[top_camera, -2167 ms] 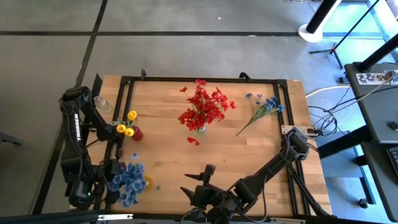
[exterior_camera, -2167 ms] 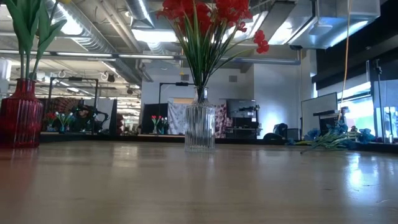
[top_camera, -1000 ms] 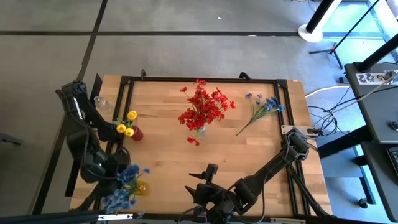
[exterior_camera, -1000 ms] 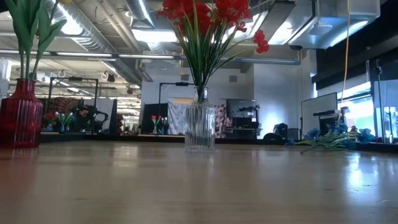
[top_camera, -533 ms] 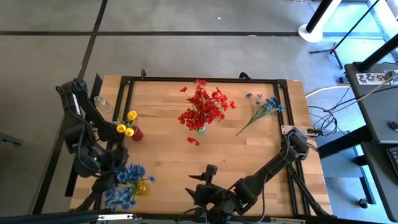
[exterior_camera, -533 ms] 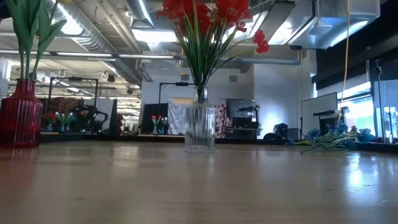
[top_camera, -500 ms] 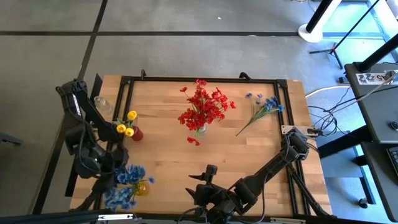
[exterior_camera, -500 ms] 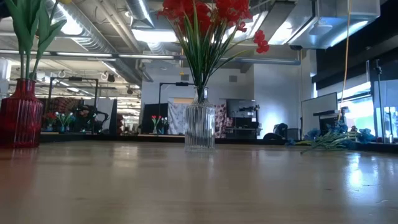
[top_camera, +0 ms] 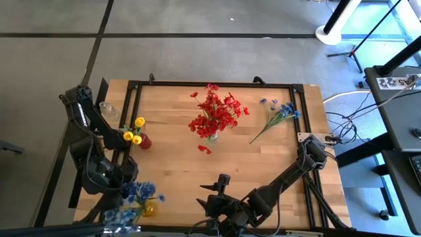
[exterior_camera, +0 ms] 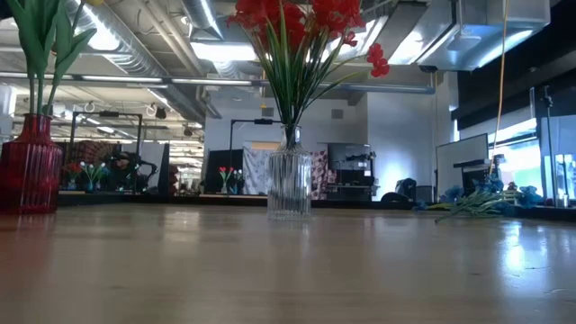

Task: Sort flowers into vase by color
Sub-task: Put the bottom blue flower into the yellow vase

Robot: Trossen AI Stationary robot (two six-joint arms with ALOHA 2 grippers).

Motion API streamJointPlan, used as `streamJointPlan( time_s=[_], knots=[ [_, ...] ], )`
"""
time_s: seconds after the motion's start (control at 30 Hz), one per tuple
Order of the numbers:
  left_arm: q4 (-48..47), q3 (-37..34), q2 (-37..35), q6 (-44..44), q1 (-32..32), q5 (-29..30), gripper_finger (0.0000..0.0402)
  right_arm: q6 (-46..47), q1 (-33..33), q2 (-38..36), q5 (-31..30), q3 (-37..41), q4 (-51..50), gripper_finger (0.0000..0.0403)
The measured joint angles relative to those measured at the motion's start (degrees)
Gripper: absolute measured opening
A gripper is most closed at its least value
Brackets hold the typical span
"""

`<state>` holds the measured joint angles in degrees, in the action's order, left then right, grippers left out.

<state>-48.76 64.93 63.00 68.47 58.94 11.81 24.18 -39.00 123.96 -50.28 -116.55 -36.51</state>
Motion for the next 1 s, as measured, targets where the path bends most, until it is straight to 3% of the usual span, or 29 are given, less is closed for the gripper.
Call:
streamJointPlan(
  time_s=[0.27,0.43,0.57,0.67,0.77,1.0],
  knots=[
    [0.06,0.00,0.00,-0.02,0.00,1.99,0.0132,-1.01,0.89,2.11,0.87,-0.02,6.05,0.0227],
    [2.31,0.00,0.00,-1.63,1.06,2.07,0.0151,-9.65,1.99,6.19,4.31,-0.02,18.44,0.0227],
    [3.22,0.00,0.00,-3.04,1.29,3.05,0.0152,-18.94,4.07,10.76,13.64,-0.02,34.86,0.0227],
    [3.23,0.00,0.00,-2.59,1.33,2.81,0.0152,-20.78,6.61,14.19,22.64,-0.02,44.10,0.0227],
    [3.39,-0.02,-0.02,-0.78,1.68,0.38,0.0152,-21.33,8.67,16.11,27.47,0.00,47.50,0.0227],
    [3.46,-0.04,-1.55,1.55,1.91,-11.28,0.0153,-25.42,9.81,16.55,27.80,0.02,47.39,0.0227]
  ],
)
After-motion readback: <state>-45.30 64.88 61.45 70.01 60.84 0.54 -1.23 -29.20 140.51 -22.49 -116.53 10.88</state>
